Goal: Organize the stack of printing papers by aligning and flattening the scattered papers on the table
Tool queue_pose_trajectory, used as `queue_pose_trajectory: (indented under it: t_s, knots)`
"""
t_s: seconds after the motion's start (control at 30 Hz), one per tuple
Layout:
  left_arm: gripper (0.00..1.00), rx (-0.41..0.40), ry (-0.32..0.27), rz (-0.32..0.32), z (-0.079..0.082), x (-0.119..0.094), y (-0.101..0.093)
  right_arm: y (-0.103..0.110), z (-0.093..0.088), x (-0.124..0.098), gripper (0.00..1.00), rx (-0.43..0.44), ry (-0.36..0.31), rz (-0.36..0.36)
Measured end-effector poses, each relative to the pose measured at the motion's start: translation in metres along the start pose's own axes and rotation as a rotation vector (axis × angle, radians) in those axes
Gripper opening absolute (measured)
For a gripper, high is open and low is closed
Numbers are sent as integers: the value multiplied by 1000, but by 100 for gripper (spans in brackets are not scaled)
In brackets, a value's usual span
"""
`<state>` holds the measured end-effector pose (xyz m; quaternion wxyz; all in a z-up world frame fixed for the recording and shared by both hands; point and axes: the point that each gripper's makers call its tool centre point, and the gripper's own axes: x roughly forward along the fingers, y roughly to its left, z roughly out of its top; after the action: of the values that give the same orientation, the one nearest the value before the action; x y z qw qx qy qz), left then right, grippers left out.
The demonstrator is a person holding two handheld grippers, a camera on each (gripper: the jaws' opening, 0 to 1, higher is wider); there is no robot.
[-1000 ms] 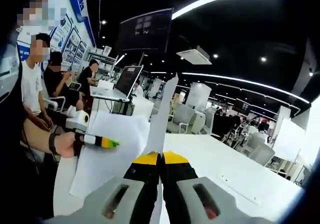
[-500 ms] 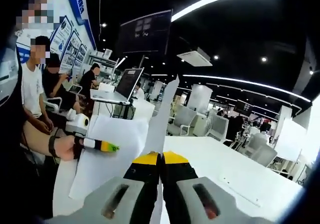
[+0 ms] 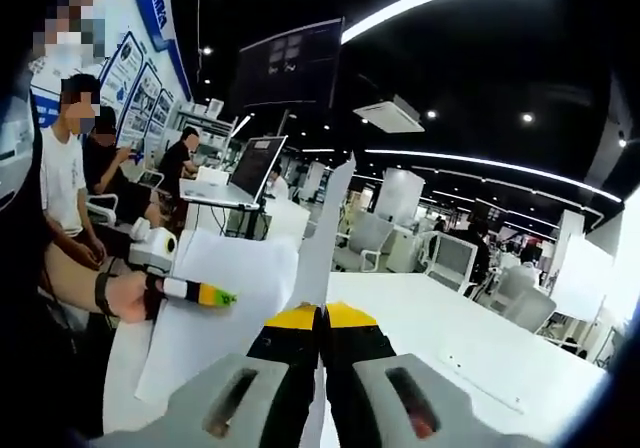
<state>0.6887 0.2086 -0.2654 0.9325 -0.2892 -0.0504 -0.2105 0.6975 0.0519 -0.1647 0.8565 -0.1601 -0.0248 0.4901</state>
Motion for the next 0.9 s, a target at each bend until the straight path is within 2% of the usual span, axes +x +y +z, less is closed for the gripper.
queue_pose_trajectory:
  t_s: [0.9]
  knots:
    - [28, -9, -6, -37, 1, 0, -6, -1, 0, 5, 0, 6, -4, 1]
